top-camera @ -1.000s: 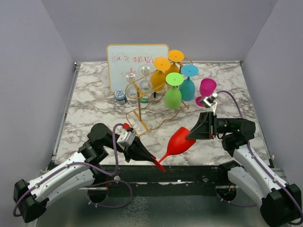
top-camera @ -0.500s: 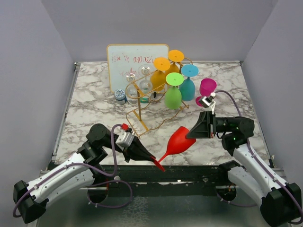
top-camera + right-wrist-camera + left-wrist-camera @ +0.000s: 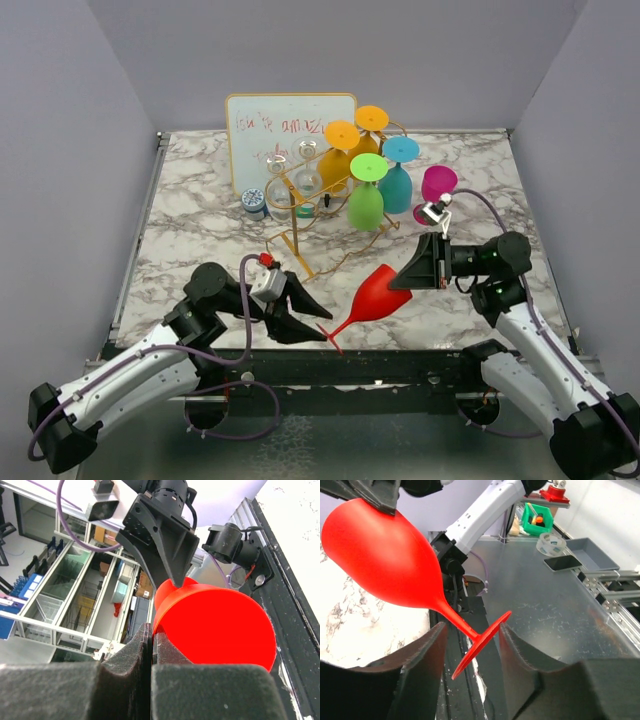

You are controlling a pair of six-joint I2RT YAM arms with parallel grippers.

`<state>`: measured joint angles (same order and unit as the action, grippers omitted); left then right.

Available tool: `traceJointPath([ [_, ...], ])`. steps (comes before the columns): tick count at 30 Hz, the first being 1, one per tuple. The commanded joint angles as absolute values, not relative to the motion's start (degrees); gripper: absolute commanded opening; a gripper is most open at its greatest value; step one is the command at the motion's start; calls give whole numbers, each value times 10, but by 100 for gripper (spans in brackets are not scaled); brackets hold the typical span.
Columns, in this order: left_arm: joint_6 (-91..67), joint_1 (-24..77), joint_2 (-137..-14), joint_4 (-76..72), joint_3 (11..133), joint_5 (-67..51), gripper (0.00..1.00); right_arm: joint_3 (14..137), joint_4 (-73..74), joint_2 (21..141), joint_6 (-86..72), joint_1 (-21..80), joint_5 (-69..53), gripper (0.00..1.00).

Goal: Take the wine glass off the wine glass rack
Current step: Place the wine glass at the center of the board.

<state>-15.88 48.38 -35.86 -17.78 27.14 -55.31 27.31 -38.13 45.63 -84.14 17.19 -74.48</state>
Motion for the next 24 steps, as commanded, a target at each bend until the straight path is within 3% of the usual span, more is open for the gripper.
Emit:
traceJointPath([
  [1,-154,480,-350,-159,272,-499,57,336,-146,446,-657,175,-747,0],
  [3,-152,480,-347,-108,282,-444,78,365,-30,453,-567,175,-734,0],
  [4,-148,480,-346,-70,286,-415,83,378,32,458,-527,175,-723,0],
  [9,-141,480,-334,-3,290,-376,96,397,135,473,-449,174,-695,0],
  [12,-139,480,-311,29,287,-340,99,400,147,472,-435,175,-671,0],
  [16,-128,480,-275,77,296,-280,99,449,290,486,-339,175,-589,0],
  [24,-120,481,-275,212,355,-134,99,552,473,504,-266,175,-300,1],
])
